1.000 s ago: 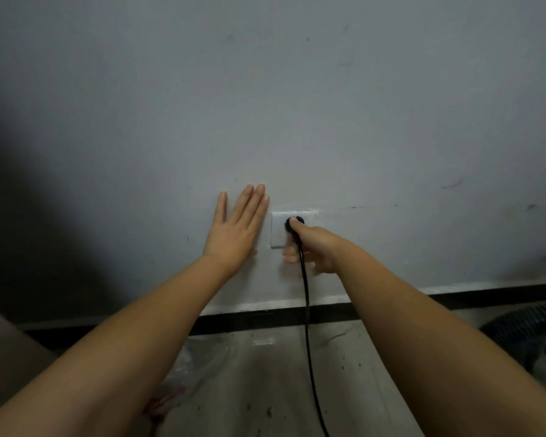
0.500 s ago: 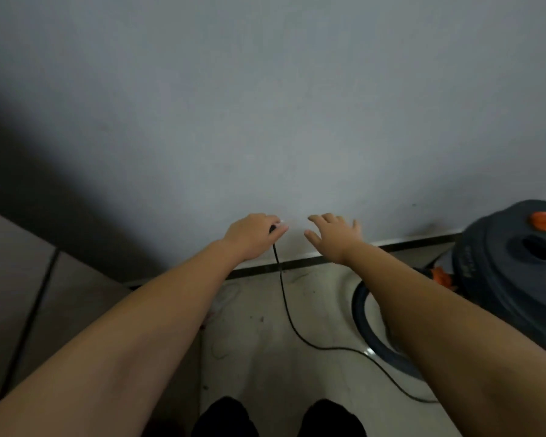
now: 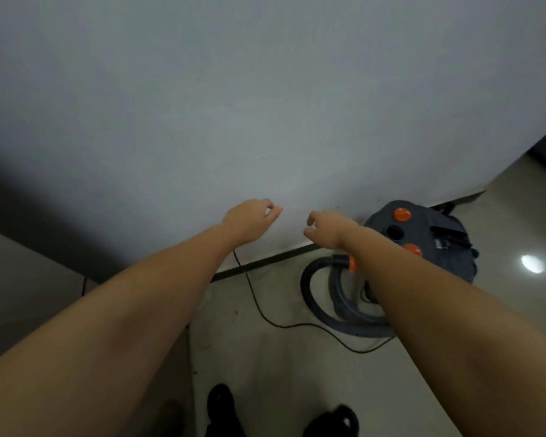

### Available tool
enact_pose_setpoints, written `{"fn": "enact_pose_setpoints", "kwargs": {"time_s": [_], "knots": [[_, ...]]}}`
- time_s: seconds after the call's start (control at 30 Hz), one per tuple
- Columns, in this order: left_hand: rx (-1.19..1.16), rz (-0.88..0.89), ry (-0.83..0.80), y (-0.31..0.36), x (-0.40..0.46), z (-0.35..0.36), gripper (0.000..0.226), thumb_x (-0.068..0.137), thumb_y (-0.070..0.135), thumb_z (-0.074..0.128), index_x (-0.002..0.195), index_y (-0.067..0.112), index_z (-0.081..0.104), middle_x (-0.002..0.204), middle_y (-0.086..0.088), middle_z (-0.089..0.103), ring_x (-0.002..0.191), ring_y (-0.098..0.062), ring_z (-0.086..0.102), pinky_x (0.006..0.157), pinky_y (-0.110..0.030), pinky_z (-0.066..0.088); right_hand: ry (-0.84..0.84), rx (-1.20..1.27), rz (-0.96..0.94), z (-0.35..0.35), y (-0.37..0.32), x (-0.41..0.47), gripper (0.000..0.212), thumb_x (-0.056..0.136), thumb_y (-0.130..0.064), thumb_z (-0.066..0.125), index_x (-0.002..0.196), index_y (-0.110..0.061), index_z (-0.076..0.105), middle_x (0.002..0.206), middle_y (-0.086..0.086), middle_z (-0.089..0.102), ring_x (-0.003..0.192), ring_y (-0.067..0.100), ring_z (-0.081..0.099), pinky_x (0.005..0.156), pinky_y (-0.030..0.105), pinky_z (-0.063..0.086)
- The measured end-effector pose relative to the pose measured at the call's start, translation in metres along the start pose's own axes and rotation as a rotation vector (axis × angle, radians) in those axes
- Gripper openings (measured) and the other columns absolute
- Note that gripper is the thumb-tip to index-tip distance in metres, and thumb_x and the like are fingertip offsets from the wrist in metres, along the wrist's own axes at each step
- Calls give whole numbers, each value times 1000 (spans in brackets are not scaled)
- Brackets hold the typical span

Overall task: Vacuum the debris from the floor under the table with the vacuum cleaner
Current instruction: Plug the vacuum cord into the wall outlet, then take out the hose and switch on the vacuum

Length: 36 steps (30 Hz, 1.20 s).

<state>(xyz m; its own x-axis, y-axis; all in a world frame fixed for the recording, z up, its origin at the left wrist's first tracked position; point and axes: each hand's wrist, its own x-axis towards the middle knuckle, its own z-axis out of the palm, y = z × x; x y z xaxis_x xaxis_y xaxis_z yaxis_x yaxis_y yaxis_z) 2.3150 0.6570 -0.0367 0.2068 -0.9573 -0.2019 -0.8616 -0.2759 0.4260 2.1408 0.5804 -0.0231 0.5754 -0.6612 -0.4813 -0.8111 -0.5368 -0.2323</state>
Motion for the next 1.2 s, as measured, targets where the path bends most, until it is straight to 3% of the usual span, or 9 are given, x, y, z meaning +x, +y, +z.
{"fn": "enact_pose_setpoints", "kwargs": {"time_s": [0.17,0.4,0.57,0.73,0.93,1.1,1.2], "knots": [[-6,9,22,96,-7,36,48,98,48,31,120,14,57,121,-10,62,107,-27,56,87,-36,45,26,37,5,-8,95,-51,43,98,-30,41,134,-6,46,136,19,52,122,34,50,100,39,41],[-78,8,-64,239,-7,119,43,100,41,34,114,10,60,117,-14,62,104,-30,57,82,-35,44,-15,53,32,1,251,-105,34,98,-29,43,121,-6,52,122,20,57,104,36,54,84,40,44],[-73,-23,-78,287,22,145,45,100,41,33,110,7,60,110,-16,64,98,-31,58,80,-37,45,-14,67,22,-9,317,-104,40,99,-30,43,129,-5,47,128,21,54,113,37,53,94,43,44],[-79,-41,-95,324,72,174,42,99,43,32,108,12,59,103,-11,64,93,-29,58,81,-41,48,14,64,30,-23,376,-82,38,99,-27,42,130,-8,48,126,19,56,111,35,54,91,39,44],[-62,-34,-115,374,157,228,39,99,44,32,101,14,57,97,-9,63,91,-27,58,70,-34,41,-28,70,69,-42,473,-40,33,101,-24,37,125,-4,50,124,22,56,108,36,54,83,34,40],[-84,-9,-262,427,225,269,41,100,42,32,113,14,58,104,-9,59,96,-27,56,76,-37,44,-95,188,194,-54,558,-14,35,102,-19,36,130,-1,48,129,22,55,116,37,53,95,37,43],[-60,-6,-259,446,246,293,40,100,40,32,122,15,54,118,-9,53,110,-28,51,85,-40,45,-131,242,236,-52,593,3,35,101,-19,39,130,-2,49,128,18,56,119,34,53,97,34,41]]}}
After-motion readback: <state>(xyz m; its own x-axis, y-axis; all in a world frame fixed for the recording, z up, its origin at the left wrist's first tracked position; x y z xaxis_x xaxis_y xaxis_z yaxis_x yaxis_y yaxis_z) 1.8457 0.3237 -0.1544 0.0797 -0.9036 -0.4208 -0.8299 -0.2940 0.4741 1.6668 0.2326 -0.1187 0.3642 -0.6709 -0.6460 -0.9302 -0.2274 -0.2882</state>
